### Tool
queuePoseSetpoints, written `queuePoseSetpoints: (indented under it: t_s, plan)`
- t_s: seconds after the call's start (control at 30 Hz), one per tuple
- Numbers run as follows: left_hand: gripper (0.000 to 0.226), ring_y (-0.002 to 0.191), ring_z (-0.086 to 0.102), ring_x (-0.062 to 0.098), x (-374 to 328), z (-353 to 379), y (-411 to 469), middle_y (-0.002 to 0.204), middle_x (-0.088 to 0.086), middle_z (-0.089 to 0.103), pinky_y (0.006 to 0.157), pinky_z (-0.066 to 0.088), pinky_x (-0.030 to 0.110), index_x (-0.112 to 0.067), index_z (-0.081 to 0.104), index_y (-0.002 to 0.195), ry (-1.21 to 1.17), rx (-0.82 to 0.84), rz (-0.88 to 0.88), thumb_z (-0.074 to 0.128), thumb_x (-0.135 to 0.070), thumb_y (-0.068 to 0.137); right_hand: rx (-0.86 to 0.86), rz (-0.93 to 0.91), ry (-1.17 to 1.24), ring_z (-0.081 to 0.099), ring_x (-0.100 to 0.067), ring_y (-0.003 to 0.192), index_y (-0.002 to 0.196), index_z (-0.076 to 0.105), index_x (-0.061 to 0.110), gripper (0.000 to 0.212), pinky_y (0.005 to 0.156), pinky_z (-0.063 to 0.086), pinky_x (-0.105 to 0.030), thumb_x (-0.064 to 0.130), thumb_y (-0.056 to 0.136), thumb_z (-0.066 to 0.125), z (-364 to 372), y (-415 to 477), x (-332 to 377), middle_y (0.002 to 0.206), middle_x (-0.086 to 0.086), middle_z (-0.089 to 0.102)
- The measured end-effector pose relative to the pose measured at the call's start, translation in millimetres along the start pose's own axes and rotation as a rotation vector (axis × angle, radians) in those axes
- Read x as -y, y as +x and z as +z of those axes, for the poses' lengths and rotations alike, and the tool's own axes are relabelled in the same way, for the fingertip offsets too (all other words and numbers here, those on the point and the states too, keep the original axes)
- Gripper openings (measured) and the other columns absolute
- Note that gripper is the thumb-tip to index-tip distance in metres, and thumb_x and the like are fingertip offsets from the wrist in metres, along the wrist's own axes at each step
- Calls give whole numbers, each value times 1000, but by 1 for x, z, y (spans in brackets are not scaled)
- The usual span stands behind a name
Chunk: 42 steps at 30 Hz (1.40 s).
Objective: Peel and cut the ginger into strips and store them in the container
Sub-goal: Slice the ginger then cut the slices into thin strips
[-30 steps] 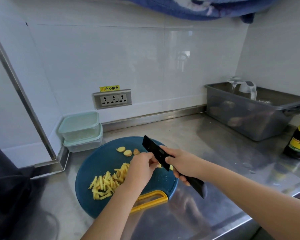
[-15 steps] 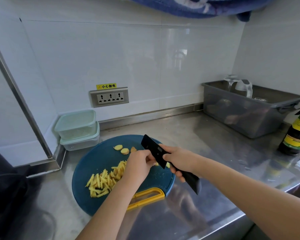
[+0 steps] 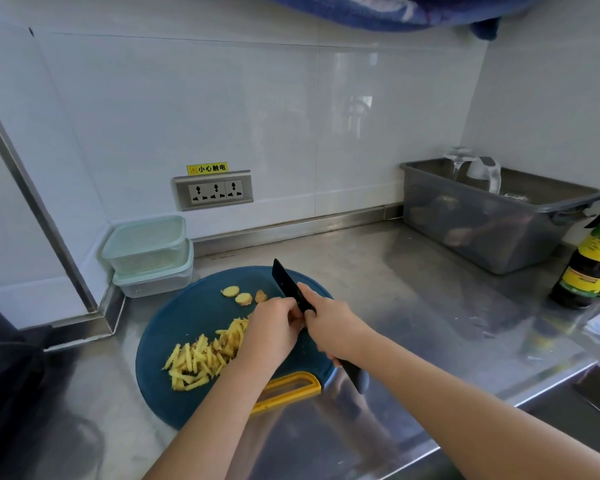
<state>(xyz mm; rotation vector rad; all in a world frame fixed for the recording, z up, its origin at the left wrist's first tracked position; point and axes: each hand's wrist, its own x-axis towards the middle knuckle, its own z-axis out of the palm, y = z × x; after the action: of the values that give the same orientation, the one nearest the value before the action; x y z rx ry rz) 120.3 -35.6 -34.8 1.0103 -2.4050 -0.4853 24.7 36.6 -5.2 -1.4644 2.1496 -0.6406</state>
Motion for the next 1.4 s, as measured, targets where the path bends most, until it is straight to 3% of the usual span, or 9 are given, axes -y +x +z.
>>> queuePoseSetpoints:
  t_s: [0.07, 0.17, 0.23, 0.33, 0.47, 0.6, 0.7, 1.07, 1.4]
  plan:
    - [12, 86, 60, 12, 1, -1, 1, 94, -6, 66, 75, 42, 18, -19, 69, 97, -9, 1, -9, 59, -20, 91, 0, 1, -26, 55, -21, 61, 152, 15, 27, 51, 55, 54, -34, 14, 104, 26, 0, -3, 0, 95, -13, 58]
    - [8, 77, 55, 7, 4, 0, 4, 89, -8, 67, 71, 37, 14, -19, 70, 92, -55, 15, -30, 63, -20, 89, -36, 14, 22, 53, -17, 54, 151, 25, 25, 50, 45, 50, -27, 13, 102, 30, -1, -4, -1, 78, -4, 51]
    - [6, 75, 54, 6, 4, 0, 4, 86, -8, 67, 71, 37, 14, -18, 70, 88, -63, 13, -39, 64, -19, 87, 20, 37, -10, 55, -21, 57, 151, 25, 23, 50, 52, 56, -33, 12, 103, 31, -7, -3, 0, 86, -5, 50]
    - [5, 77, 56, 7, 6, 0, 3, 83, -9, 65, 74, 40, 16, -19, 69, 86, -77, 11, -44, 65, -17, 87, 60, 98, 110, 50, -15, 50, 152, 15, 42, 55, 43, 48, -26, 21, 104, 30, -10, 0, -5, 76, -9, 56]
    - [8, 71, 49, -1, 9, -1, 2, 79, -15, 56, 66, 34, 10, -23, 66, 82, -60, 16, -27, 63, -18, 88, 54, 124, 194, 46, -11, 44, 151, 15, 46, 55, 38, 43, -21, 24, 104, 32, -9, -6, -11, 67, -7, 55]
    - [8, 75, 53, 2, 9, 1, 0, 82, -12, 61, 76, 44, 19, -23, 66, 82, -69, 9, -23, 64, -17, 87, 71, 113, 271, 44, -10, 37, 151, 24, 41, 52, 37, 41, -21, 22, 104, 35, -16, -7, -13, 59, -5, 52]
    - [6, 78, 54, 2, 8, 0, 0, 89, -10, 65, 76, 42, 15, -19, 69, 88, -67, -2, -18, 64, -18, 89, 63, 107, 340, 42, -10, 37, 146, 33, 41, 47, 36, 39, -21, 20, 104, 35, -31, -5, -13, 56, -4, 49]
    - [6, 80, 59, 7, 8, 1, -1, 89, -5, 68, 74, 47, 20, -20, 69, 88, -20, -15, -28, 62, -19, 89, 114, 61, 286, 41, -12, 38, 146, 33, 45, 48, 38, 39, -23, 22, 104, 34, -33, -7, -9, 54, -4, 48]
    - [9, 74, 50, 1, 9, 1, -1, 88, -8, 66, 71, 34, 12, -19, 71, 93, -45, -41, -16, 64, -21, 89, 122, 50, 282, 41, -12, 38, 148, 29, 43, 50, 36, 40, -22, 21, 104, 33, -26, -8, -8, 55, -5, 49]
